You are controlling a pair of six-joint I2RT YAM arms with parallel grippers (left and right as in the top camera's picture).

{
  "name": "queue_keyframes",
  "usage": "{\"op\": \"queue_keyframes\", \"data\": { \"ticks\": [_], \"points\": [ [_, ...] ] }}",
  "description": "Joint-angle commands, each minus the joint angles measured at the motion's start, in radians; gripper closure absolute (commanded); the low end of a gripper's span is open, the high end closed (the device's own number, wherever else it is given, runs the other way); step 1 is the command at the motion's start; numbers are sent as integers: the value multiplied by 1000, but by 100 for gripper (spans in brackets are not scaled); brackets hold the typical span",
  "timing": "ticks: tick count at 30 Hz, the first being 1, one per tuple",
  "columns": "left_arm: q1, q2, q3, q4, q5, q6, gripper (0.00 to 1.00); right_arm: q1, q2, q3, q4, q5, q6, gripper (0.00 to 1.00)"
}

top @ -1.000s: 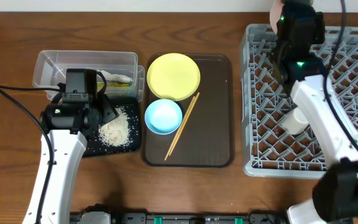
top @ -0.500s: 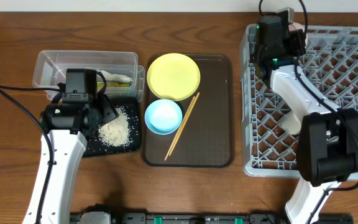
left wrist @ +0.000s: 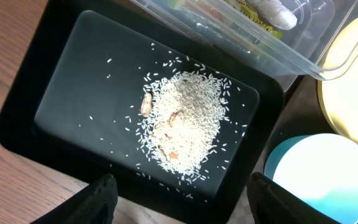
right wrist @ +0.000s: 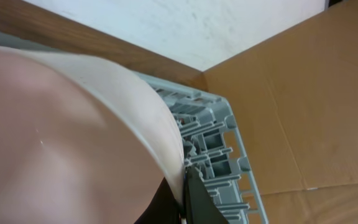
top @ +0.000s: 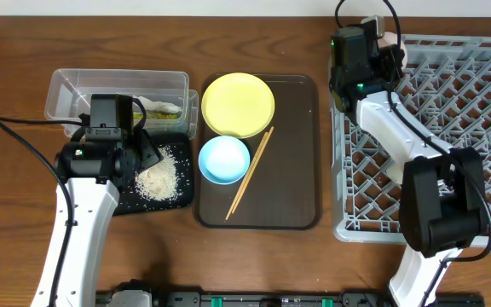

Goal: Sort waste into correct bins and load items into the dishwasher rack
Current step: 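Set the pink bowl upright at the rack's back-left corner, release, then grasp the blue bowl on the brown tray with the right gripper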

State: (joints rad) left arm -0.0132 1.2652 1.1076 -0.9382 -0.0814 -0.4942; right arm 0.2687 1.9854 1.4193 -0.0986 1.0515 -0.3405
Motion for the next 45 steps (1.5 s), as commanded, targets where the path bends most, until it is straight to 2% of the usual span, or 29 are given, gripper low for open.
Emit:
{"op": "queue_keyframes", "data": {
  "ticks": [1,5,9,13,21,24,28,33,38,45],
  "points": [
    [5,-5,7,-4,-5,-1,30,21,13,0,-64,-8,93,99],
    [5,-5,7,-4,-5,-1,30,49,13,0,-181,-17,219,99],
    [5,-5,7,-4,-5,-1,30,82,3,0,-325,-107,365,87],
    [5,-5,7,-8,-5,-1,30,97,-33,0,-444,-235,509,82],
    [5,-5,7,-8,-5,-1,30,98,-195,0,-578,-457,549,50],
    [5,-5,7,-8,-5,-1,30,99,-274,0,-592,-587,549,44],
    [5,-5,7,-8,-5,0,30,100,-354,0,-590,-938,549,43],
    [5,-5,7,-24,-31,1,30,129,-356,-2,-593,-1306,509,37],
    [6,-5,7,-68,-138,-47,30,202,-298,-4,-594,-1340,500,37],
    [15,-5,7,-82,-140,-46,30,309,-141,-4,-593,-1340,508,42]
  ]
}}
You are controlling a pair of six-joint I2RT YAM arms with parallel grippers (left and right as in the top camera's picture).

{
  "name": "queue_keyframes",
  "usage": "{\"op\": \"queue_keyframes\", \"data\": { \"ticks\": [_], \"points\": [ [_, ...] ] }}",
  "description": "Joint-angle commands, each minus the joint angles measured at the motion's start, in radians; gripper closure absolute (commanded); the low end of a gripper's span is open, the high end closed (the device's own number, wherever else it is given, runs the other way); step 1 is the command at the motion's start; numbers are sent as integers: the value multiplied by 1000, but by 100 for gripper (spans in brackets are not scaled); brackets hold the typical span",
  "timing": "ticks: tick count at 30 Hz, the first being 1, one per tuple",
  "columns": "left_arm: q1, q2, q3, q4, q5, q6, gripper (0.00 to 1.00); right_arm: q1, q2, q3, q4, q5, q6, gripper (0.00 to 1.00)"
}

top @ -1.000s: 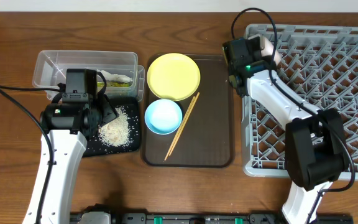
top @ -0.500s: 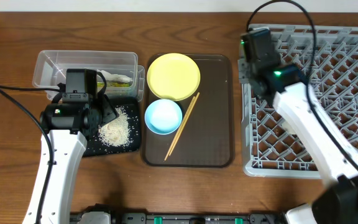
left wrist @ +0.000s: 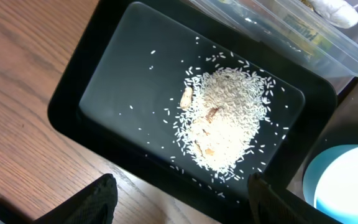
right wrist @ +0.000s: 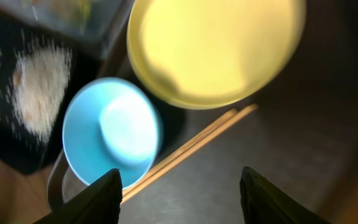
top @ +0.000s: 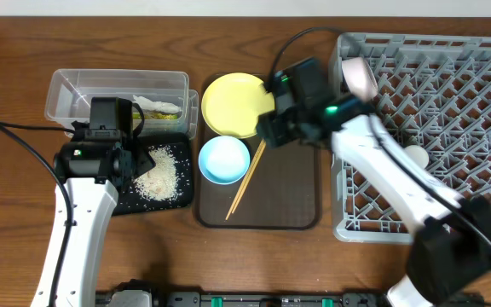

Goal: Sort waste into correct bins and load items into the dishwasher rack
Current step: 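Grasp the blue bowl on the brown tray with the right gripper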

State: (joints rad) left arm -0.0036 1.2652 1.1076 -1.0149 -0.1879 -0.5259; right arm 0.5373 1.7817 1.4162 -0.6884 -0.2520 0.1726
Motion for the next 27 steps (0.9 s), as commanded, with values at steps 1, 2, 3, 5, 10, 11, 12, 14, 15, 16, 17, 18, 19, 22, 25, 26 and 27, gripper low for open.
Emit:
{"op": "queue_keyframes", "data": {
  "ticks": [1,2,3,5,10,11,12,14,15,16,17,18,19,22,25,26,27],
  "points": [
    [5,-5,7,-6,-34,-14,30,51,85,-1,-2,-32,10,42],
    [5,-5,7,-5,-34,-14,30,63,108,-1,0,-23,28,41],
    [5,-5,7,-5,-34,-14,30,74,128,-1,1,-9,45,42],
    [5,-4,7,-5,-34,-14,30,92,164,-1,1,24,76,42],
    [5,-5,7,-5,-34,-14,30,126,241,-1,18,46,97,43],
    [5,-5,7,-5,-34,-14,30,129,252,-1,21,46,97,45],
    [5,-5,7,-5,-34,-14,30,131,255,-1,23,46,98,48],
    [5,-5,7,-5,-34,-14,30,131,257,-1,23,69,111,51],
    [5,-4,7,-5,-34,-14,30,130,256,0,23,92,121,53],
    [5,-4,7,-5,-34,-14,30,129,253,3,23,114,127,56],
    [5,-4,7,-5,-34,-14,30,127,251,7,23,136,127,58],
    [5,-5,7,-5,-34,-14,30,124,245,11,22,155,127,63],
    [5,-4,7,-5,-34,-14,30,119,239,12,23,172,127,69],
    [5,-5,7,-5,-34,-14,30,95,201,14,20,211,127,90],
    [5,-5,7,-5,-34,-14,30,69,157,14,16,230,126,99],
    [5,-5,7,-5,-34,-14,30,62,143,14,14,241,126,99],
    [5,-5,7,-5,-34,-14,30,54,126,14,14,250,126,99]
  ]
}}
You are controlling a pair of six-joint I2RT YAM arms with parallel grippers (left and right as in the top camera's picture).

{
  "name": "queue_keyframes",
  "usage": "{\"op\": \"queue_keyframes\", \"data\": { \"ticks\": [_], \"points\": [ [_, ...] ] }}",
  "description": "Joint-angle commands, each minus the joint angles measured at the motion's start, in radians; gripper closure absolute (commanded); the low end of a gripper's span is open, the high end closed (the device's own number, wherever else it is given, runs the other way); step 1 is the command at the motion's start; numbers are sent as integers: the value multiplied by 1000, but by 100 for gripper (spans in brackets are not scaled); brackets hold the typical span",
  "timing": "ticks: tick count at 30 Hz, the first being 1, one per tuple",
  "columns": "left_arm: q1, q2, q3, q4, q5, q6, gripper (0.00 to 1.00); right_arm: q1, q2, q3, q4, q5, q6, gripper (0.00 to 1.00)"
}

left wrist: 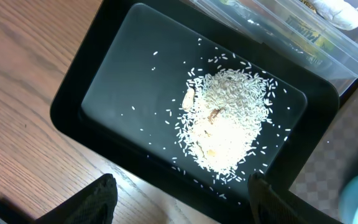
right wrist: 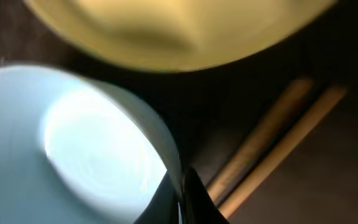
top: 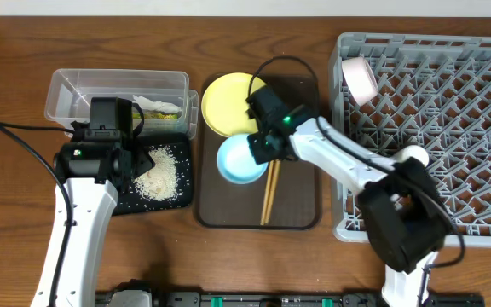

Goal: Sort waste into correct bins and load items into the dishwasher rack
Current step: 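Grasp the blue bowl on the brown tray with the right gripper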

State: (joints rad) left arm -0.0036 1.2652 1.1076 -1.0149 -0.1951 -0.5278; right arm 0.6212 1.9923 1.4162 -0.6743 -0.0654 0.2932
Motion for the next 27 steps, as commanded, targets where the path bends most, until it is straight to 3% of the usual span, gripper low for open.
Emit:
{"op": "queue_keyframes", "data": {
  "ticks": [1,7,13,17,21,27],
  "points": [
    [5,-4,7,-5,-26,-13,30,-37,-102,14,0,66,3,99],
    [5,-5,7,-5,-26,-13,30,-111,-261,14,-19,120,-63,99],
    [5,-4,7,-5,-26,-13,30,-241,-417,13,-36,360,-119,99],
    [5,-5,7,-5,-26,-13,30,-332,-463,13,-5,527,-241,99],
    [5,-5,7,-2,-26,-13,30,-429,-458,13,90,664,-471,99],
    [5,-4,7,-1,-26,-13,30,-527,-428,13,331,856,-592,99]
  ]
}}
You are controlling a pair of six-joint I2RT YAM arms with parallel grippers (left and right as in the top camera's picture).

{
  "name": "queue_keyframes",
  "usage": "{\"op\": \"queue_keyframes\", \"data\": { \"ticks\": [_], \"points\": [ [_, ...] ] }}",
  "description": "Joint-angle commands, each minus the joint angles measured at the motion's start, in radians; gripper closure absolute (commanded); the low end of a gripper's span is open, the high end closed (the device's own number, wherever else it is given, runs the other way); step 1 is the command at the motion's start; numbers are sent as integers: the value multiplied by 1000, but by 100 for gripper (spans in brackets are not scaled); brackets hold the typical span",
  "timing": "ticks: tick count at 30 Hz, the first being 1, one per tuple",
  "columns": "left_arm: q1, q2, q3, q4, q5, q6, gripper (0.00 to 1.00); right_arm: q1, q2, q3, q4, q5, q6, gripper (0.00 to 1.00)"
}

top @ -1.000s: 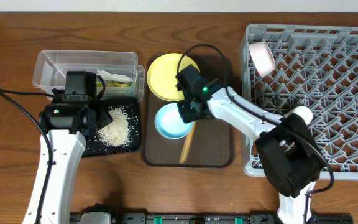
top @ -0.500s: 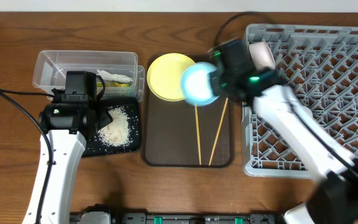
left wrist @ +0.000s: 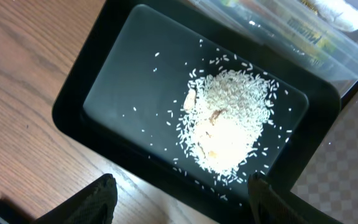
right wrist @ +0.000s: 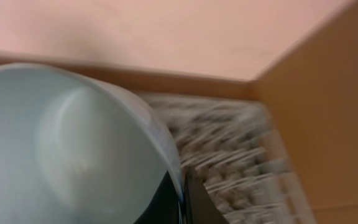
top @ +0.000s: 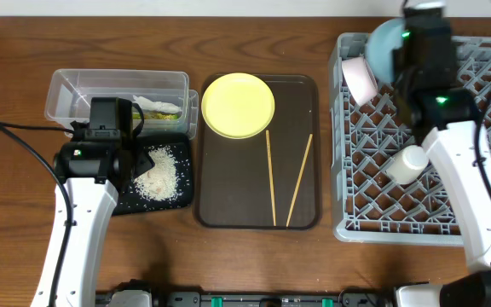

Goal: Sort waste into correct bins and load items into the dishwasher rack
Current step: 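Grasp the blue bowl on the brown tray with the right gripper, then place the blue bowl tilted in the rack beside the pink bowl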

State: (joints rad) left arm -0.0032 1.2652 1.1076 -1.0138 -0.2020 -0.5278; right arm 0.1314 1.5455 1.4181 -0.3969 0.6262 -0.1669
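Observation:
My right gripper (right wrist: 183, 196) is shut on the rim of the light blue bowl (top: 382, 44), held on edge over the far left corner of the grey dishwasher rack (top: 450, 153), next to the pink bowl (top: 358, 78). The blue bowl (right wrist: 73, 149) fills the right wrist view. A yellow plate (top: 238, 105) and two separate chopsticks (top: 271, 175) lie on the brown tray (top: 220, 205). My left gripper (left wrist: 179, 199) hangs open above the near edge of the black tray (left wrist: 98, 81), which holds a pile of rice (left wrist: 229, 127).
A clear plastic bin (top: 101, 89) with wrappers stands behind the black tray (top: 126, 200). A white cup (top: 405, 164) lies in the rack. Wooden table (top: 24, 213) all round; a cardboard wall (right wrist: 328, 112) shows beyond the rack.
My right gripper, shut on the blue bowl over the brown tray, has carried it to the rack's far left corner. The two chopsticks now lie apart. The left arm has not moved.
My right gripper held the pink bowl at the rack's far left. Then it was open over the brown tray, the pink bowl left in the rack. Then it was shut on the blue bowl's rim. Now that bowl is at the rack.

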Motion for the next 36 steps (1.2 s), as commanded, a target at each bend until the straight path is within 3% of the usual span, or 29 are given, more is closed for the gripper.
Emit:
{"op": "queue_keyframes", "data": {
  "ticks": [1,9,21,29,36],
  "points": [
    [5,-4,7,-2,-19,-13,30,-48,29,11,92,172,-166,99],
    [5,-4,7,-3,-19,-13,30,-109,155,11,275,235,-441,99],
    [5,-4,7,-2,-16,-13,30,-134,367,11,345,314,-425,99],
    [5,-4,7,-3,-15,-13,30,-126,407,10,349,338,-304,99],
    [5,-4,7,-3,-15,-13,30,-103,430,9,345,338,-298,99]
  ]
}}
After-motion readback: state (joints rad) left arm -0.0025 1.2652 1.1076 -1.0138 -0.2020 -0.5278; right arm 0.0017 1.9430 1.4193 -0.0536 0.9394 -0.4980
